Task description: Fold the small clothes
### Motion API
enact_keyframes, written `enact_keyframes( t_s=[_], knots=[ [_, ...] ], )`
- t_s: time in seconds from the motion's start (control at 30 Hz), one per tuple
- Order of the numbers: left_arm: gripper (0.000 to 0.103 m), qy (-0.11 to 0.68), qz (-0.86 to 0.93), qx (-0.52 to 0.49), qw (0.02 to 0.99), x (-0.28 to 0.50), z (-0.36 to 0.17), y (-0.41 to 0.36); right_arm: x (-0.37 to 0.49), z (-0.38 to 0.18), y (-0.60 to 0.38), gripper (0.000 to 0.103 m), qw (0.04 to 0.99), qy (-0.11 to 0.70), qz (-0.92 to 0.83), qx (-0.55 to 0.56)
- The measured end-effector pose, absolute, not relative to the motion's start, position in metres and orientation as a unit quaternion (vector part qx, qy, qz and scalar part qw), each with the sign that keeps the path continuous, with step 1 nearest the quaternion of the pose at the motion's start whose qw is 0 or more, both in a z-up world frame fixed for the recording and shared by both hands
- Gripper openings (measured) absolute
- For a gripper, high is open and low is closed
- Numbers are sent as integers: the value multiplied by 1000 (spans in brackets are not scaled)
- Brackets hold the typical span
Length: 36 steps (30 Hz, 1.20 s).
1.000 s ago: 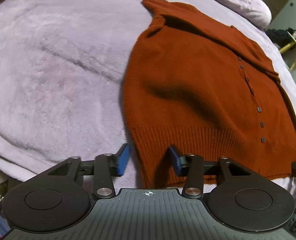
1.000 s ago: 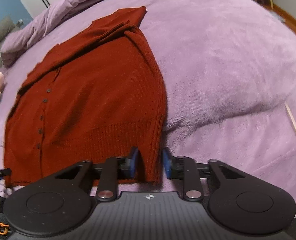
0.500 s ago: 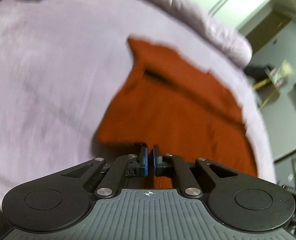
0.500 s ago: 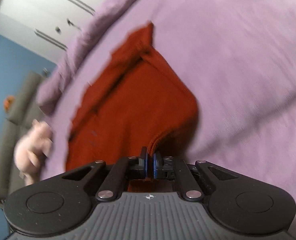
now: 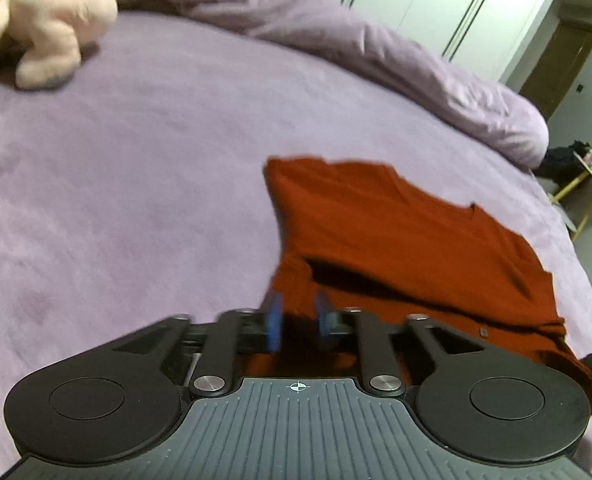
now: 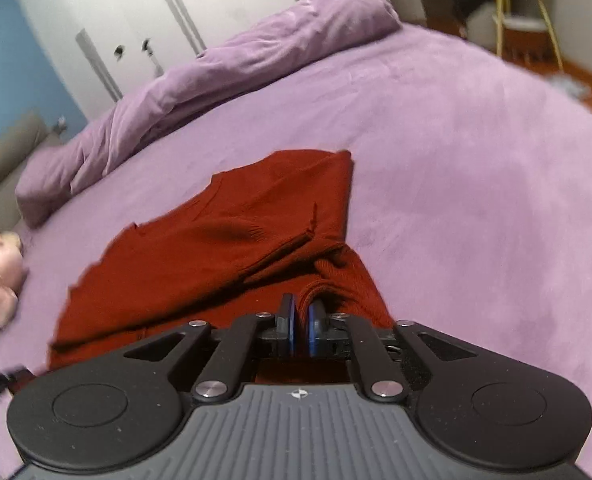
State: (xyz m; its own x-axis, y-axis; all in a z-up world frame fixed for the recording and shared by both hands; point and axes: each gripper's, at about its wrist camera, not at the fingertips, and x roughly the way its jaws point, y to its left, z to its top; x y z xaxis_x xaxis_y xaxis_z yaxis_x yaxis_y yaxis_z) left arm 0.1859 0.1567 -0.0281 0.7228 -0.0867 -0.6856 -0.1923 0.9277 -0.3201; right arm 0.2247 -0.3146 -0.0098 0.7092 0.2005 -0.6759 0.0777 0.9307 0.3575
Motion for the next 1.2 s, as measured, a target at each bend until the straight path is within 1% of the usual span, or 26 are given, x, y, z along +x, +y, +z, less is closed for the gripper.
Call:
enact_keyframes(
  t_s=[0.03,0.07,0.17,0.2,0.23,0.33,0.4,0.43,0.47,0.5,0.53,0.57,0.6,0.67,0.77,0.83,0.9,0.93,0.97,1.0,1.07,1.1,1.2],
  knots=[
    [50,358,21,-184,915,182,-27,161,221,-8,-314,14,912,367,42,176],
    [54,353,11,-178,919,180,-27,165,214,-8,-318,22,916,358,48,172],
    [54,369,-22,-135,919,183,-31,164,208,-6,-321,33,931,340,52,126],
    [54,377,-27,-113,919,185,-34,161,209,-7,-323,36,932,341,55,113],
    [54,384,-37,-94,918,187,-37,158,212,-9,-323,40,930,348,62,103],
    [55,401,-59,-60,912,196,-45,148,220,-15,-318,43,922,373,83,66],
    [55,414,-61,-53,907,204,-52,144,226,-21,-311,43,923,376,78,25],
    [52,418,-60,-57,905,207,-54,143,231,-24,-308,43,922,378,79,13],
    [48,420,-61,-65,903,208,-56,143,233,-25,-307,39,921,380,86,13],
    [48,418,-61,-71,904,209,-56,142,235,-27,-306,34,919,384,91,12],
    [46,415,-59,-69,905,209,-56,141,236,-28,-301,19,917,387,97,0],
    [41,411,-59,-62,907,208,-56,140,236,-29,-296,8,916,387,100,-16],
    [38,411,-60,-54,908,207,-57,138,234,-30,-290,8,916,386,102,-40],
    [31,412,-58,-42,908,207,-57,137,230,-33,-286,7,914,386,115,-52],
    [26,410,-62,-45,909,205,-54,138,226,-34,-290,8,914,387,117,-43],
    [26,410,-64,-45,909,203,-51,138,225,-35,-293,8,912,392,108,-42],
    [25,413,-68,-43,907,203,-51,138,226,-36,-296,13,912,395,98,-42],
    [25,414,-70,-41,906,203,-51,137,227,-36,-297,18,911,399,93,-40],
    [25,416,-74,-38,906,203,-51,136,229,-37,-298,20,910,402,91,-38],
    [25,419,-79,-35,904,204,-52,134,230,-37,-299,20,910,404,90,-38],
    [30,428,-82,-28,899,209,-55,131,233,-39,-298,22,909,405,92,-41],
    [31,431,-85,-27,898,210,-56,129,234,-40,-298,22,908,406,93,-41],
    [36,435,-91,-26,895,215,-57,125,239,-41,-302,22,906,412,95,-8]
  ],
)
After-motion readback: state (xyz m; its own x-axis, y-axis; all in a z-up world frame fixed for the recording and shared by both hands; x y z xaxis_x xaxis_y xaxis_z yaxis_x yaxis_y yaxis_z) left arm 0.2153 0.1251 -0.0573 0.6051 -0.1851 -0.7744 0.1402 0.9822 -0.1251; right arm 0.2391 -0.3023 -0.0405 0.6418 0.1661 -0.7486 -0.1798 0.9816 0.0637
